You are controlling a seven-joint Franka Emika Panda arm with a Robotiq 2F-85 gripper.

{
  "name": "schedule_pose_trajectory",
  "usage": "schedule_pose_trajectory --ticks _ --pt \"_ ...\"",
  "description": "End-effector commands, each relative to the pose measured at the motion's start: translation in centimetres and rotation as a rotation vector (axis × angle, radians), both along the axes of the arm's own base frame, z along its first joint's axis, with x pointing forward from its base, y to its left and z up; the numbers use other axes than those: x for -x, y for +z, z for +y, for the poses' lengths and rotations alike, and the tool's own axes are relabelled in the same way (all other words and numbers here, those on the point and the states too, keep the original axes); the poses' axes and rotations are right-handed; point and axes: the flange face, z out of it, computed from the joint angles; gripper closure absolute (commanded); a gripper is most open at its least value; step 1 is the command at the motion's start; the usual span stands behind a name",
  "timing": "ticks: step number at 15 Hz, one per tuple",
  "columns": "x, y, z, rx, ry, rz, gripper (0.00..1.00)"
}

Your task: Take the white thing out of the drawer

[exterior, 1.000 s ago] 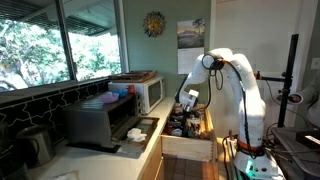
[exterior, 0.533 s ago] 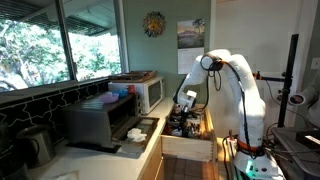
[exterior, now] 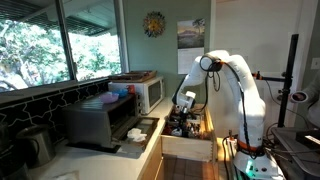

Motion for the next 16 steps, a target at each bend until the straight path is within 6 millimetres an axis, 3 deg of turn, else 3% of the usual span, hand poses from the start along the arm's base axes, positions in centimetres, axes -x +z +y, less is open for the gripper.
schedule_pose_trajectory --ticks 1,16 --pt "0.0 0.0 0.3 0.017 0.012 -0.007 1.00" --pt "0.9 2.2 3.2 0.063 0.077 0.035 1.00"
